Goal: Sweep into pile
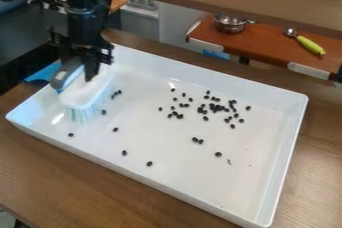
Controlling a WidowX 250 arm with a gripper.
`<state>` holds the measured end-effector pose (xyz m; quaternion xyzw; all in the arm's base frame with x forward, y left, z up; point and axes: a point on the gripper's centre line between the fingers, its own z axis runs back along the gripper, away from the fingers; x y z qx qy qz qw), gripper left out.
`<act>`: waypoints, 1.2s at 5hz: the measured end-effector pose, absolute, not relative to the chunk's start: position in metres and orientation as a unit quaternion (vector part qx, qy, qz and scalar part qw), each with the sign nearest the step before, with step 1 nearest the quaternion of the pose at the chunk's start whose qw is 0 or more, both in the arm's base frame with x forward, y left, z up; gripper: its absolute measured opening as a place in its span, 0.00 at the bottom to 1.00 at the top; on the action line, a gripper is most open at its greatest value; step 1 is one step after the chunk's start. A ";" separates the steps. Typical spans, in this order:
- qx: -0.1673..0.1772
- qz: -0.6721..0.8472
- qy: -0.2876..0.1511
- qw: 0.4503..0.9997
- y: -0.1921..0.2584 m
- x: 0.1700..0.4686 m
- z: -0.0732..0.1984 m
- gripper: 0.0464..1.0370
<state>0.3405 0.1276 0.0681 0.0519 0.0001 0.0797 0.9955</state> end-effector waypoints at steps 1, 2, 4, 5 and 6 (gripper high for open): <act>0.038 0.073 0.017 0.996 0.101 0.343 0.070 0.45; 0.024 0.073 0.030 0.997 0.076 0.345 0.070 0.45; 0.003 0.057 0.037 0.998 0.002 0.350 0.070 0.45; -0.011 0.052 0.044 0.998 -0.037 0.352 0.072 0.45; -0.023 0.052 0.045 0.997 -0.067 0.355 0.074 0.45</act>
